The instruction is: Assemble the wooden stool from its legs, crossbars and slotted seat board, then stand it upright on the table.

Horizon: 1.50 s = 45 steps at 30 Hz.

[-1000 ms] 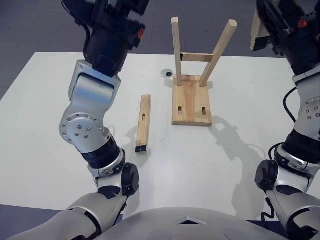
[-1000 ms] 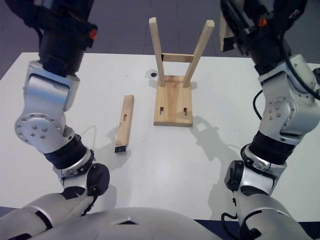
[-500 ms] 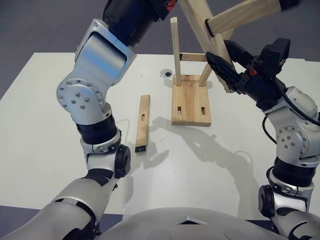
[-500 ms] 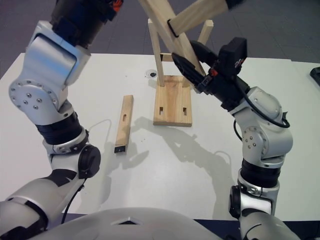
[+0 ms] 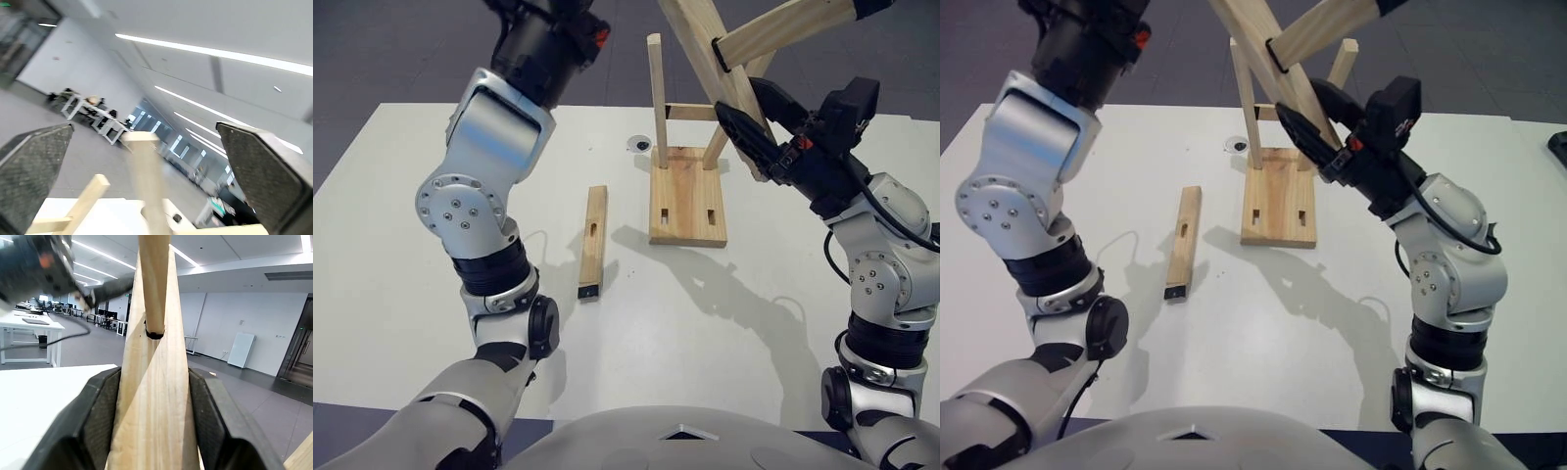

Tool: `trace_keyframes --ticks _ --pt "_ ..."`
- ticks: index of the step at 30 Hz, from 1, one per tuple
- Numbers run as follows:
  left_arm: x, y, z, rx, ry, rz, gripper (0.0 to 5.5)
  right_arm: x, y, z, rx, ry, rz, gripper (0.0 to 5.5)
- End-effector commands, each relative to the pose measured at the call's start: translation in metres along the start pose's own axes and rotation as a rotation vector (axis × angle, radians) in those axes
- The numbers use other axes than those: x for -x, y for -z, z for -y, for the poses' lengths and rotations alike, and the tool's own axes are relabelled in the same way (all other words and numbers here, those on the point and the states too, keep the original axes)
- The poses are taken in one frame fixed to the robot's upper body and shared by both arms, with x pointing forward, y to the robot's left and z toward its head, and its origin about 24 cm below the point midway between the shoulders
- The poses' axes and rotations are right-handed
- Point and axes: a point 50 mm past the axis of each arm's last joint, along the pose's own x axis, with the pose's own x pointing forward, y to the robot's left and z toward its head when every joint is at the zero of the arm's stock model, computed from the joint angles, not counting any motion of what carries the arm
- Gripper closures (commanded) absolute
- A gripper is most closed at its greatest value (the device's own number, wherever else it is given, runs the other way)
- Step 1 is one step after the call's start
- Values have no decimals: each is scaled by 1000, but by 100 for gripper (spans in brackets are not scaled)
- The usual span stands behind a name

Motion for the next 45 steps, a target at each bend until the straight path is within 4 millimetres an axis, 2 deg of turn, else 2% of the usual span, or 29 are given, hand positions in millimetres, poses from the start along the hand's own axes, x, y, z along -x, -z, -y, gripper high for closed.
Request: trace_keyframes --ticks 1,7,11,17,27,37,40,45 --pt "4 0 5 82 31 -17 10 -2 -7 -2 28 -13 28 343" --pt "4 24 30 191 182 -152 10 -2 -4 -6 33 -38 16 343" --pt "1 33 33 227 183 -178 10 -3 -3 -11 34 -71 9 343" --pt "-4 34 33 224 179 -172 10 -4 -1 -15 39 -104 -11 343" --pt "-2 37 23 232 143 -179 179 -3 3 -16 62 -115 -36 343" --pt "1 39 9 220 109 -202 373 -3 7 -17 80 -105 -50 343" --pt "1 40 8 211 109 -208 411 -3 8 -17 88 -99 -52 343" --pt "2 43 4 135 86 -226 432 -3 13 -17 129 -91 -77 343"
